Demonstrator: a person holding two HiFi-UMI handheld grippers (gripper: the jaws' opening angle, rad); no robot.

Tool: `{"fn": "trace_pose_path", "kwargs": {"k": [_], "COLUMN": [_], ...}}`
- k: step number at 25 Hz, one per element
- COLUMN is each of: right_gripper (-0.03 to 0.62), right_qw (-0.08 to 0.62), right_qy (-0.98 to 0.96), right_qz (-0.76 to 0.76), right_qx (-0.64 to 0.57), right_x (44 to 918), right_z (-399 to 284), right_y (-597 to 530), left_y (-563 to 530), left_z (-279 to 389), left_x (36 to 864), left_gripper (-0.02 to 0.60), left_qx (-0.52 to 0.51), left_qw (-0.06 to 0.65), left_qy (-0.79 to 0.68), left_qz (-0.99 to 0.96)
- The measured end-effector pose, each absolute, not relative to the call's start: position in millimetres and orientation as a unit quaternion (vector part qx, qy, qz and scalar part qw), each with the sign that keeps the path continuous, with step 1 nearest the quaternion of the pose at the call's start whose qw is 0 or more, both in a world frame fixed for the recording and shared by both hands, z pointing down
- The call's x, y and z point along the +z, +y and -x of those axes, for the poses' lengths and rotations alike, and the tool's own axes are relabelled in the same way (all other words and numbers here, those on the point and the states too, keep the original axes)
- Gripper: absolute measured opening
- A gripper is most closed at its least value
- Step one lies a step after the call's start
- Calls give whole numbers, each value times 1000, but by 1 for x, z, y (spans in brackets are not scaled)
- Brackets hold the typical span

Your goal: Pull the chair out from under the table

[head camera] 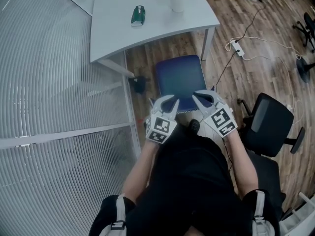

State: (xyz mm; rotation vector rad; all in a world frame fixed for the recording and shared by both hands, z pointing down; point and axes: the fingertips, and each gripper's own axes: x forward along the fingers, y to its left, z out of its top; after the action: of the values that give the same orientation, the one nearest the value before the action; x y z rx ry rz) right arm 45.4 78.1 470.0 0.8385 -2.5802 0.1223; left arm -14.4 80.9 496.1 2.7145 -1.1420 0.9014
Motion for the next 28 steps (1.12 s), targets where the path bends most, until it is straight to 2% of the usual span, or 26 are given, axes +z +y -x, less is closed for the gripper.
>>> {"fn": "trace_pose_path", "kwargs": {"k": [10, 17, 28], "right_gripper": [0, 0, 0], "right_qw": [163, 119, 107], "right_qy": [-940, -937, -939], "right_qz": [-300, -328, -326], "right_qx": [11, 16, 36], "right_x": [417, 395, 391], "right_z": [-40, -50, -55], "right_y": [78, 73, 75], "left_y": [68, 71, 73], "left_z": [20, 17, 21], "left_x": [441, 426, 423], "left_gripper": [29, 28, 26], "left_qx": [194, 171, 152], "left_qw": [49, 59, 86], "left_qy": [-401, -403, -414], "left_qz": [-894, -897, -893]}}
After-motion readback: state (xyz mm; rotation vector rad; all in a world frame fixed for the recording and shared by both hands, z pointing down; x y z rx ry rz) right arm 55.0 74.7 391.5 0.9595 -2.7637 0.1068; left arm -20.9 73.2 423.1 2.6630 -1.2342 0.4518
